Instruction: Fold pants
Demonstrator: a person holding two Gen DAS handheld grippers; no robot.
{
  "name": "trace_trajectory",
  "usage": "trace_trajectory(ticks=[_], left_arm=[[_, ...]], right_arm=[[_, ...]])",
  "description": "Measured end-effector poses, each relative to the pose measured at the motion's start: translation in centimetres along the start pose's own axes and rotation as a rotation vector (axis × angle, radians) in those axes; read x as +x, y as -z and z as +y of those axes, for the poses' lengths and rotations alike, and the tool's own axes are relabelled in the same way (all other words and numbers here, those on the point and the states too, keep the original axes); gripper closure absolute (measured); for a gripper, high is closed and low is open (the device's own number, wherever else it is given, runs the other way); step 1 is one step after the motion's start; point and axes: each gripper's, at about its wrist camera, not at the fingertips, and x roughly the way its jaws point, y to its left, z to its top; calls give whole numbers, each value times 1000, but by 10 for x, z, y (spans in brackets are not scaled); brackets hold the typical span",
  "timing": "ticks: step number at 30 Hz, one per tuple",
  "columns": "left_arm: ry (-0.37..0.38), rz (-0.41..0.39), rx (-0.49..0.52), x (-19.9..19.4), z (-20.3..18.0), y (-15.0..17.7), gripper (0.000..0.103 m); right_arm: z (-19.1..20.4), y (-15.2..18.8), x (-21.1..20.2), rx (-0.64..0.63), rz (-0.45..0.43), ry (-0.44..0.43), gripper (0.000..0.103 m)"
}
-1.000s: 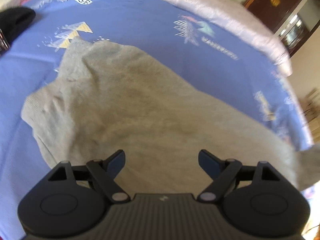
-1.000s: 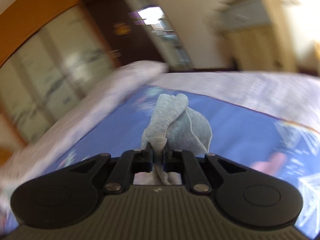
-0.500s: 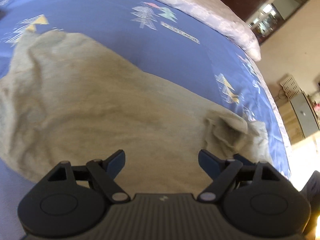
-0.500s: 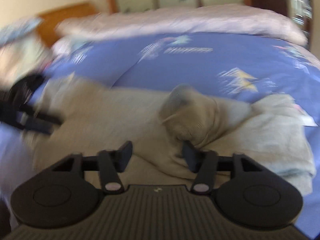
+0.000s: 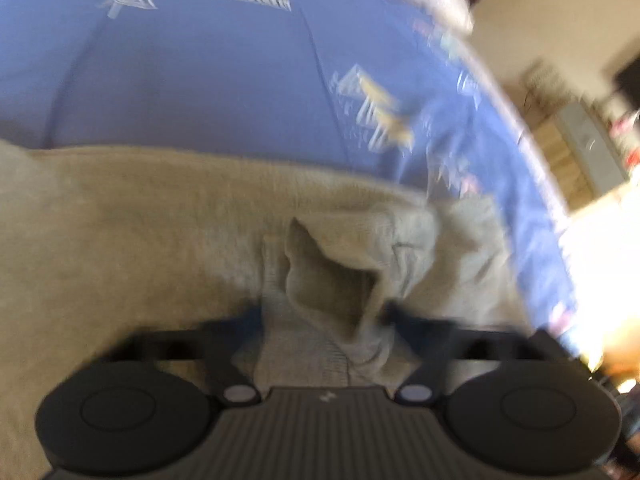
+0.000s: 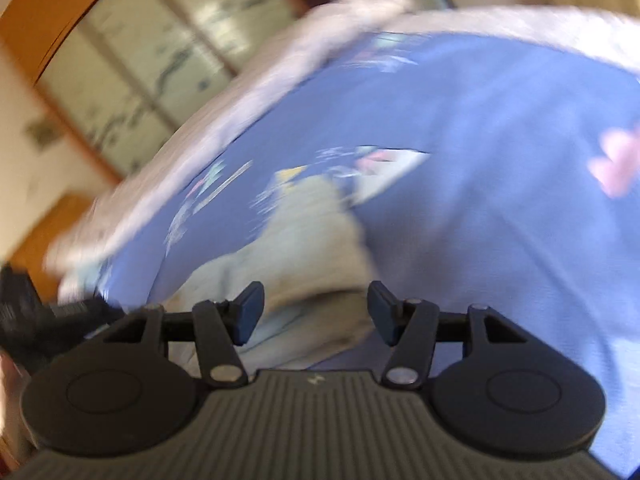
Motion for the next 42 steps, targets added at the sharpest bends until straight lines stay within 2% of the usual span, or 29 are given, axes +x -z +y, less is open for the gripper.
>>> trace_trajectory(ticks=[1,2,4,7,9,10,14,15,17,19,21,23,25,27,30,31,32,33,34,39,40,42], left_arm=[[0,-5,-10,0,0,1,71],[27,-11,-15,-4,0,2,83],[55,-53,-15,-23,1,4,83],[-20,-148,24,-58,6,7,84],[-62,-185,9,-74,20,6,84],[-73,-189,-5,-77,26,6,83],[-219,-108,-41,-52,45,8,60],[-236,-99,-52,-47,48,11,56],[-203,-117,-108,-53,56,16,52],[-175,-145,-157,-66,62,18,52],[-172,-213,-200,-87,68,20,52],[-134,-282,-222,-103,72,19,55],[-69,-297,-198,-106,64,12,55],[-17,-280,-140,-98,52,6,56],[5,-215,-67,-63,35,4,56],[-25,-179,-63,-46,33,4,56],[-73,-142,-62,-30,35,4,60],[-130,-147,-29,-14,36,7,66],[-153,-191,19,-12,31,10,67],[-250,-169,99,-12,11,11,67],[-260,-169,92,-18,9,15,64],[-250,-185,78,-31,8,23,50]], right_arm=[[-5,-2,0,30,-4,8,43],[-8,-3,0,50,-5,12,43],[-12,4,-7,70,-7,10,43],[-8,5,-8,79,-13,-12,43],[-5,4,-6,74,-1,-29,43],[-5,3,1,66,9,-35,43],[10,8,22,21,53,-33,43],[15,8,24,9,51,-23,43],[27,5,20,-33,15,-2,43],[37,1,14,-82,-25,1,44],[42,0,13,-118,-50,-1,53],[48,-3,13,-141,-60,-19,61],[50,-5,20,-147,-48,-52,62],[53,0,29,-161,-24,-66,63],[53,10,49,-171,42,-55,63],[52,14,56,-167,77,-42,63],[45,19,67,-158,128,-8,65],[39,24,76,-153,155,10,75],[33,27,74,-156,117,-4,78],[22,22,75,-108,130,-36,80],[23,21,75,-99,132,-33,79],[26,20,71,-84,136,-28,74]])
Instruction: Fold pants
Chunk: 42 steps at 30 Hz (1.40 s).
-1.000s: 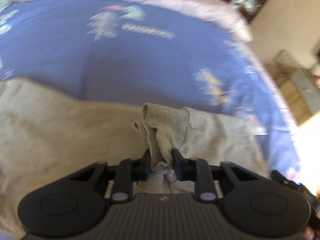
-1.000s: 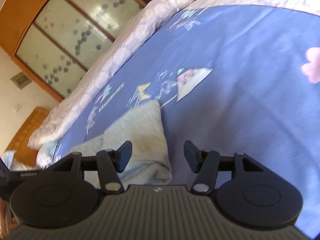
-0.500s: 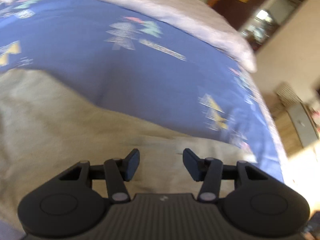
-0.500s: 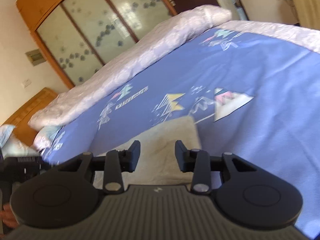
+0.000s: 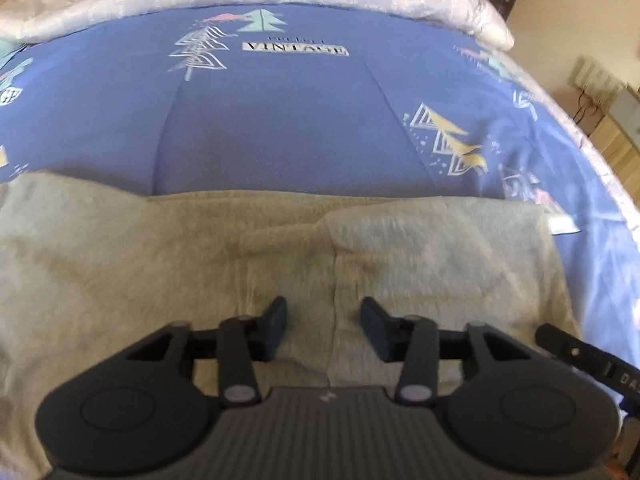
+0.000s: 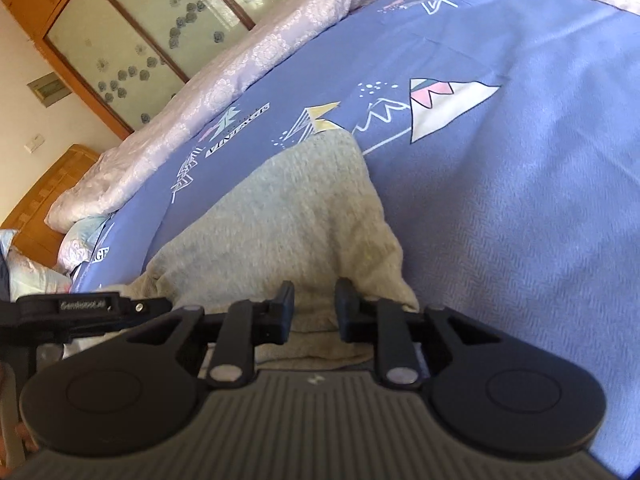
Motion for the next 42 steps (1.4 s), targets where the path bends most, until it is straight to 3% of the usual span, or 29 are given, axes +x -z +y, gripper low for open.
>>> trace_trajectory(ticks=[4,8,14,16,19,21,24,26,28,32,34,37,42], left_arm=[[-21,-61,-1,-43,20,30,47],[-57,-96,-85,-82,72,72,45],[-203,-58,-269,-87,152,114,39],[-192,-102,-261,-89,164,122,39],[-156,-107,-290,-94,167,118,37],[-81,-150,-359,-106,183,119,37],[-27,-229,-511,-120,223,111,30],[14,-235,-611,-117,249,104,35],[115,-237,-699,-108,273,96,45],[306,-242,-773,-88,292,83,60],[305,-228,-806,-77,297,80,64],[190,-161,-844,-63,305,81,90],[188,-183,-861,-73,309,98,93]], right_arm=[[12,12,-23,-25,-9,-19,62],[26,27,-37,-26,16,-95,62],[47,61,-13,-17,184,-140,60],[54,67,-8,-24,171,-121,59],[64,65,-9,-40,177,-100,58],[64,66,-12,-23,181,-97,58],[63,70,-17,-23,180,-85,58],[67,72,-16,-37,179,-71,58],[71,74,-14,-51,178,-52,58],[81,78,-12,-95,171,-16,58],[85,80,-11,-118,168,-2,58],[88,80,-8,-133,169,17,58],[92,80,-4,-138,168,27,58]])
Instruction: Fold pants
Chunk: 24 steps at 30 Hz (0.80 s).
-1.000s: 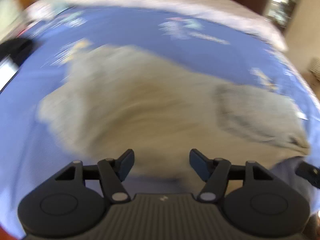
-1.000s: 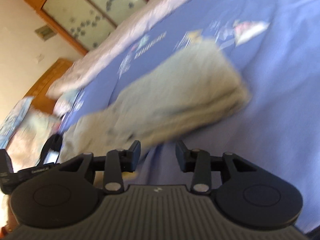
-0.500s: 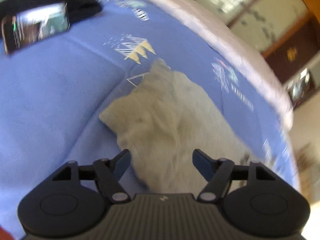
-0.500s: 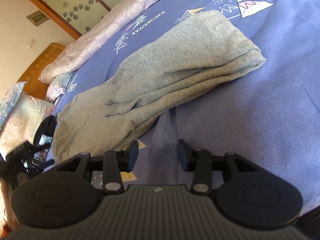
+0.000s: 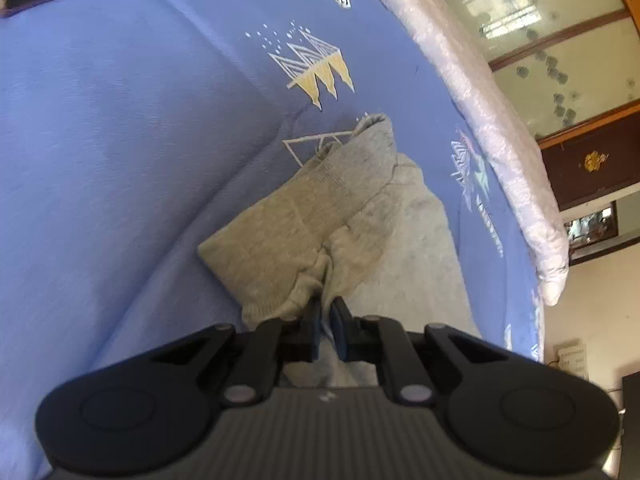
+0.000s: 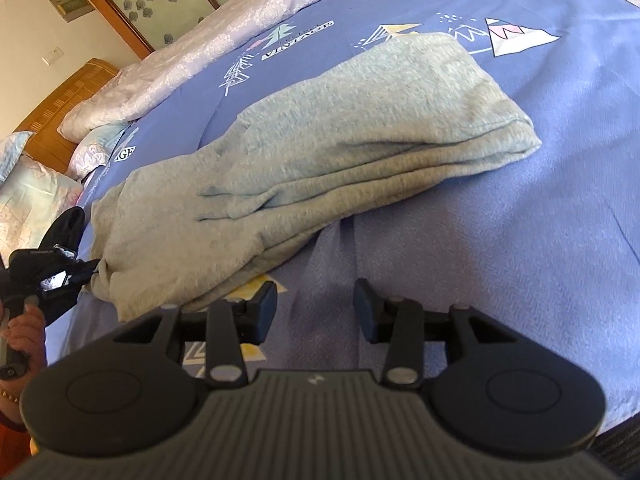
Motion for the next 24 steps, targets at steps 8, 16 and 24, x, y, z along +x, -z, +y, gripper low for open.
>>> trace_trajectory(ticks=[8,16,24], left_arm=[[124,-76,-59,-30,-2,-14,83],[-109,-29,112,33,-37,-16,92],[-120,-18,92,28,-25,-10,97]], right_arm=[[8,0,5,-39,-9,12,57],[3,-1,4,-22,-8,-4,57],[-42,-15,-18,161,-89,-50,51]])
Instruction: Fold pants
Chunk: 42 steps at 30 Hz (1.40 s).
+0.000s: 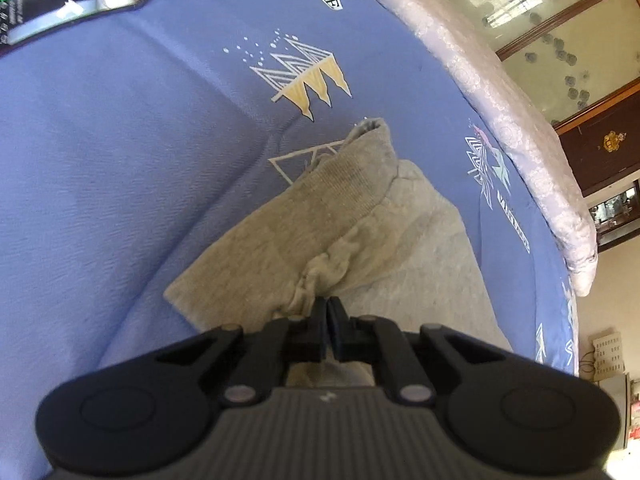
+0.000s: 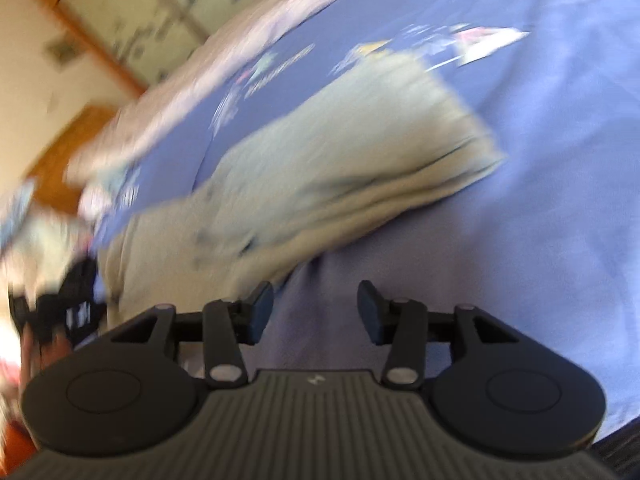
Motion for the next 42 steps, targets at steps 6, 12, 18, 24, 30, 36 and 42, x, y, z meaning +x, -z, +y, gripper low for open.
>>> trace_trajectory(ticks=[6,12,18,24,30,36,42], left_arm=[[-61,-94,85,-51,-21,18,76],[-48,-75,328,-69,-93,58,70],[59,60,612,-47,-199,115,49],[132,123,885,-25,-303,175,25],[-36,182,1072,31,-337,219,67],[59,251,911,24,-317,190,91],[102,225,831,-4,-295,134,91]], right_arm=[[-56,-24,-23,270,-171,31,40],[-72,-39,-7,298,-206,76,36],[-19,-45,14,71,-142,5,87],[63,-7,4,-328,-191,5,87],[80,3,6,-410,-196,-9,87],[81,7,6,-415,-188,-26,43],[74,12,29,-451,-157,57,27]])
